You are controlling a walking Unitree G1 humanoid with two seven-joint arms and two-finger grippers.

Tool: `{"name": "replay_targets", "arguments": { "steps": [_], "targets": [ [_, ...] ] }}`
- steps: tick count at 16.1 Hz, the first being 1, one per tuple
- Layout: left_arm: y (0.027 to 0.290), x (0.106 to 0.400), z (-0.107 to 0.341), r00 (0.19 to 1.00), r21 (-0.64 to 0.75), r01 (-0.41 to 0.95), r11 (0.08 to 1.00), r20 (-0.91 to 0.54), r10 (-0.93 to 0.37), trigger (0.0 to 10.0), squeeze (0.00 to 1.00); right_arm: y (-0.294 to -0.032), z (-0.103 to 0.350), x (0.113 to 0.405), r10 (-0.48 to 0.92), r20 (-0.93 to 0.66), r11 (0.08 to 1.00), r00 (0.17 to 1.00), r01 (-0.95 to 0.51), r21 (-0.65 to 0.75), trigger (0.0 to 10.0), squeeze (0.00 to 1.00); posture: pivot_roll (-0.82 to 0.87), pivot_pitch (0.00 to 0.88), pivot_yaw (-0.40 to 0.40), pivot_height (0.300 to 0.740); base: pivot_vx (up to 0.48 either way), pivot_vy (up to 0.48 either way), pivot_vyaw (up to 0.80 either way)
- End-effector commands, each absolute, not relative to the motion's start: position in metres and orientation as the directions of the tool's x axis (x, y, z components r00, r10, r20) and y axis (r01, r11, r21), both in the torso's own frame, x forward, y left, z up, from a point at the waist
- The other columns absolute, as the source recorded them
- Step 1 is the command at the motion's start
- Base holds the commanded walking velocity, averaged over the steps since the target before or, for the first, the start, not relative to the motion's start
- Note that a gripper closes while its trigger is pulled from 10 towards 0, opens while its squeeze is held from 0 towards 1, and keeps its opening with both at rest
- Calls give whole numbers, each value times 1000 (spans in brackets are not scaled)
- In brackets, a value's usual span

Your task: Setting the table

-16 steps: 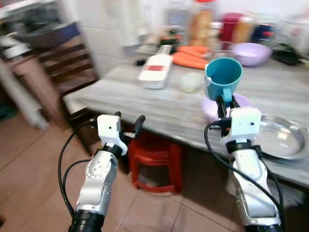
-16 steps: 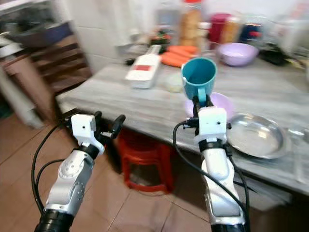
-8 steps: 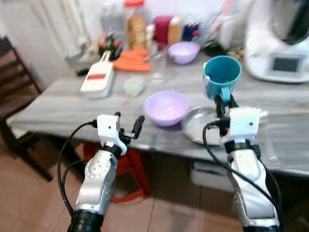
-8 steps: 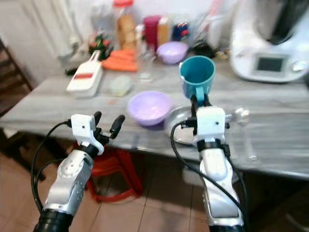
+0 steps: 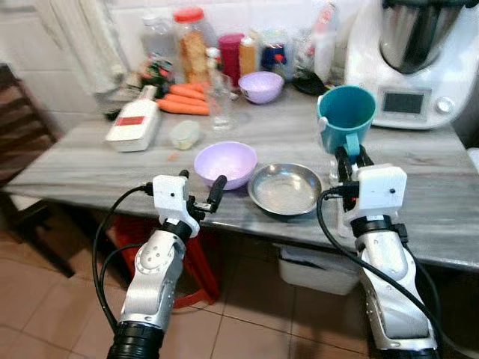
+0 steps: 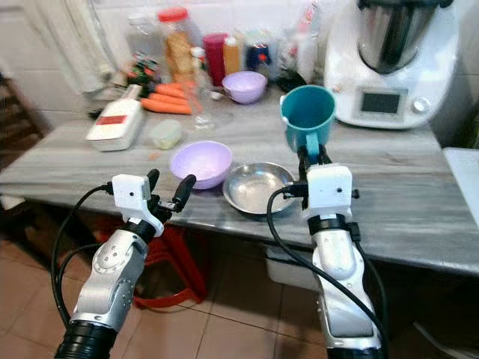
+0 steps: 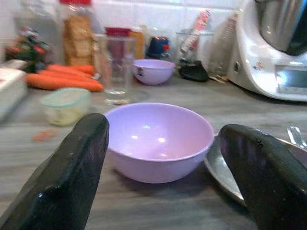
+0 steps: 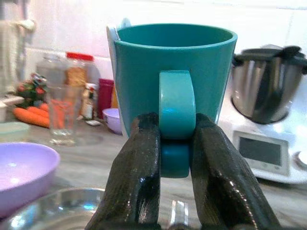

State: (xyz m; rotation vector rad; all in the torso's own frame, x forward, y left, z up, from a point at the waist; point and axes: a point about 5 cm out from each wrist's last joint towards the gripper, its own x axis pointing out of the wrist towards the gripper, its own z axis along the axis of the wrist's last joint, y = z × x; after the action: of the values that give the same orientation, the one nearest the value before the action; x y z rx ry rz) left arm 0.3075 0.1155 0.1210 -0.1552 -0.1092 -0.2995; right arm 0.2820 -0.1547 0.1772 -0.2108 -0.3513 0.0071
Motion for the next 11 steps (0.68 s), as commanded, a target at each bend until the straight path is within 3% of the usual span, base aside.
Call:
{"name": "replay_targets", "arguments": {
  "steps": [1,3,11],
  "targets": [
    [120,309,123,946,-108,310,945,138,-294,10000,0,-152,184,283,55,365,980,930,20,-200,10000,0,-109,0,118,740,0,0,475],
    [119,308,124,942,-135,322,937,147,-302,10000,0,-151,184,283,56,365,980,929,18,-197,10000,0,-109,0,119,740,0,0,0],
    [118,306,124,936,-132,336,932,155,-316,10000,0,-152,179,282,57,349,981,935,12,-194,10000,0,-107,0,120,740,348,0,0]
  ]
}}
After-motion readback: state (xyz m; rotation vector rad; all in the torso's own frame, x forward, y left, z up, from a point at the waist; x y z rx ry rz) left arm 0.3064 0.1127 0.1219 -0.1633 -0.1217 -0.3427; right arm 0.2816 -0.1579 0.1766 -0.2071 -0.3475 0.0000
